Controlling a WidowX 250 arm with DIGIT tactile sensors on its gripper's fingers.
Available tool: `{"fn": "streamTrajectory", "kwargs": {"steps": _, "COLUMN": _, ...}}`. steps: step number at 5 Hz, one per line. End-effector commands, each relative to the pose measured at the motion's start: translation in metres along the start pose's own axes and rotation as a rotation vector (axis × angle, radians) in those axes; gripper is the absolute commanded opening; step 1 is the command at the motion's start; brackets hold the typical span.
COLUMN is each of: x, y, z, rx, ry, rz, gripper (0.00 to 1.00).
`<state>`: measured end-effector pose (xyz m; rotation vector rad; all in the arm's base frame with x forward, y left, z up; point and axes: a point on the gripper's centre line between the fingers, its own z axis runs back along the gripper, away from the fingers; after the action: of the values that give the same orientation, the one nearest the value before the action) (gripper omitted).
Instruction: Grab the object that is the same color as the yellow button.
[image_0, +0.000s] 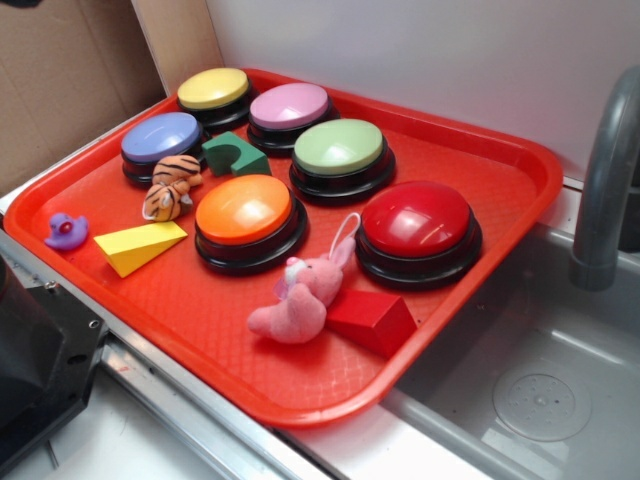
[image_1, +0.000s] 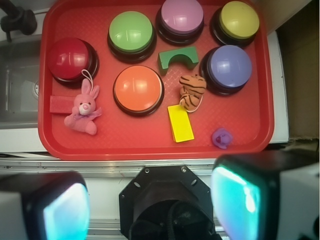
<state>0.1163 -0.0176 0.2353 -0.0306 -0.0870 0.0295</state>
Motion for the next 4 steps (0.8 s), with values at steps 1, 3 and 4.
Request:
{"fn": "streamTrajectory", "kwargs": {"steps": 1, "x": 0.000, "y": 0.000, "z": 0.000, "rx": 0.000, "ry": 0.000, "rz": 0.000, "gripper": 1.00}}
{"fn": "streamTrajectory", "kwargs": {"steps": 3, "x": 0.015, "y": 0.025, "z": -0.059, "rx": 0.028, "ry": -0.026, "rz": -0.113, "gripper": 1.00}}
{"fn": "streamTrajectory", "kwargs": {"steps": 4, "x": 0.016, "y": 0.039, "z": -0.082, "rx": 0.037, "ry": -0.043, "rz": -0.142, "gripper": 1.00}}
